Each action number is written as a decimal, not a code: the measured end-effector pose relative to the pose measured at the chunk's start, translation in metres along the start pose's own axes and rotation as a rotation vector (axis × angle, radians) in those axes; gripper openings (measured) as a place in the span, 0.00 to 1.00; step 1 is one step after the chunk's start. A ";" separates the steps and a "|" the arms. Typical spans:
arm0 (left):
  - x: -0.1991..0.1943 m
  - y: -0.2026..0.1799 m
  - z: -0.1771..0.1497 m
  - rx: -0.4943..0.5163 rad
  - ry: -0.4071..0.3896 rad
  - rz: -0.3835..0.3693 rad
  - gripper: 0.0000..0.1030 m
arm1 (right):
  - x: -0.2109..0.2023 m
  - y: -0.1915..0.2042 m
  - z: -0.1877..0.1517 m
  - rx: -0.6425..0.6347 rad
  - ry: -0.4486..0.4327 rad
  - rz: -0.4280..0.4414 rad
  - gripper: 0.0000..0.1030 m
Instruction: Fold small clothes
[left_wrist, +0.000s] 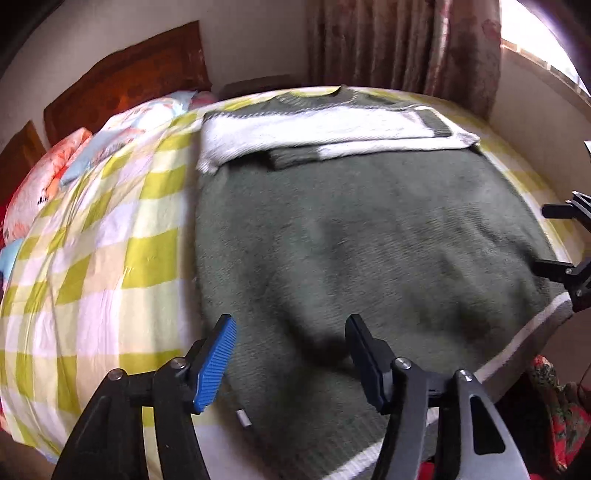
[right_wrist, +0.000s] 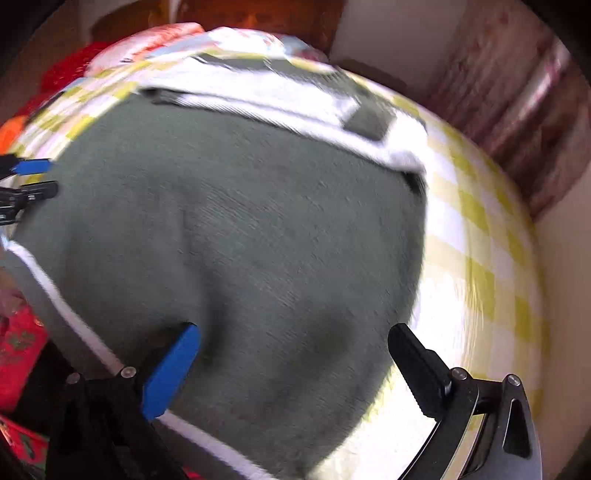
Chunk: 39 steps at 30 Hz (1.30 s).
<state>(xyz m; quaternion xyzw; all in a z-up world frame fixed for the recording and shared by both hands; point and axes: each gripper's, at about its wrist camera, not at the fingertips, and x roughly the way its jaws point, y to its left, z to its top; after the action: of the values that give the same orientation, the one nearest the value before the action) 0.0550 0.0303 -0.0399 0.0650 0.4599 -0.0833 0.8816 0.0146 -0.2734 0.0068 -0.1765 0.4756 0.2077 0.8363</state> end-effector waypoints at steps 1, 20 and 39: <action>-0.003 -0.011 0.002 0.014 -0.021 -0.050 0.60 | -0.002 0.009 0.005 -0.001 -0.028 0.069 1.00; -0.015 -0.022 -0.024 0.052 0.014 -0.107 0.56 | -0.008 -0.002 -0.036 0.002 0.000 0.101 1.00; -0.027 -0.001 -0.032 -0.036 -0.052 -0.065 0.56 | -0.032 -0.006 -0.061 0.040 -0.053 0.076 1.00</action>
<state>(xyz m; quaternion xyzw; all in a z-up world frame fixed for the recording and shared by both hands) 0.0134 0.0377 -0.0358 0.0321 0.4403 -0.1055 0.8911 -0.0407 -0.3141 0.0053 -0.1362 0.4637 0.2346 0.8435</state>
